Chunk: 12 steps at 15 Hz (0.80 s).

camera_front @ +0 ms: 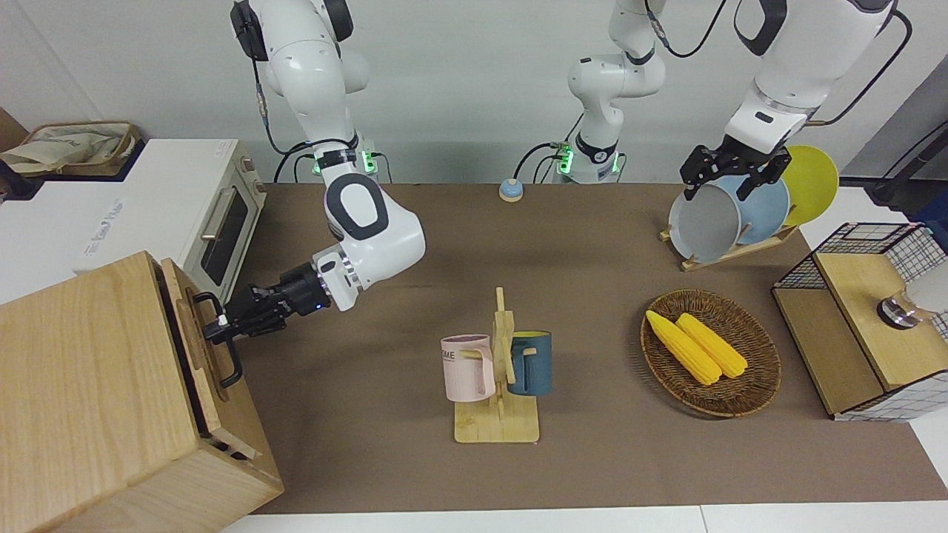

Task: Slide drawer open with right arm
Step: 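Pull the drawer handle toward the robot with the right gripper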

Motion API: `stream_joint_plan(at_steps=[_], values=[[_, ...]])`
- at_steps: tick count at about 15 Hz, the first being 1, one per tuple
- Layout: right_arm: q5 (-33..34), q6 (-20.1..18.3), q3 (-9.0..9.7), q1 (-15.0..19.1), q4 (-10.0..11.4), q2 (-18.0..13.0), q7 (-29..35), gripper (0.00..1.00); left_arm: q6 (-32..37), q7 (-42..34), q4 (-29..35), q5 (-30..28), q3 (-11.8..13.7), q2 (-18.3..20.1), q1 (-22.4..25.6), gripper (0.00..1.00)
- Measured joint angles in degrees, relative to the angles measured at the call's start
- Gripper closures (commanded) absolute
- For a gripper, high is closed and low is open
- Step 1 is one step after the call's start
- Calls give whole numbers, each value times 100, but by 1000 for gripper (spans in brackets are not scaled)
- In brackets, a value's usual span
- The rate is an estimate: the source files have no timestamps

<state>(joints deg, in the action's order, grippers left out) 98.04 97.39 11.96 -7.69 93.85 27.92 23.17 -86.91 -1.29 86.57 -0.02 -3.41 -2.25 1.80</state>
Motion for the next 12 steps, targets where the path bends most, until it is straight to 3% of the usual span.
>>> stream_joint_plan(at_steps=[5, 12], values=[[-271, -528, 15, -419, 4, 9, 29, 1000, 0, 0, 0, 0, 0, 0, 0, 7], [-756, -1297, 30, -1254, 7, 11, 169, 1000, 0, 0, 0, 0, 0, 0, 0, 7]])
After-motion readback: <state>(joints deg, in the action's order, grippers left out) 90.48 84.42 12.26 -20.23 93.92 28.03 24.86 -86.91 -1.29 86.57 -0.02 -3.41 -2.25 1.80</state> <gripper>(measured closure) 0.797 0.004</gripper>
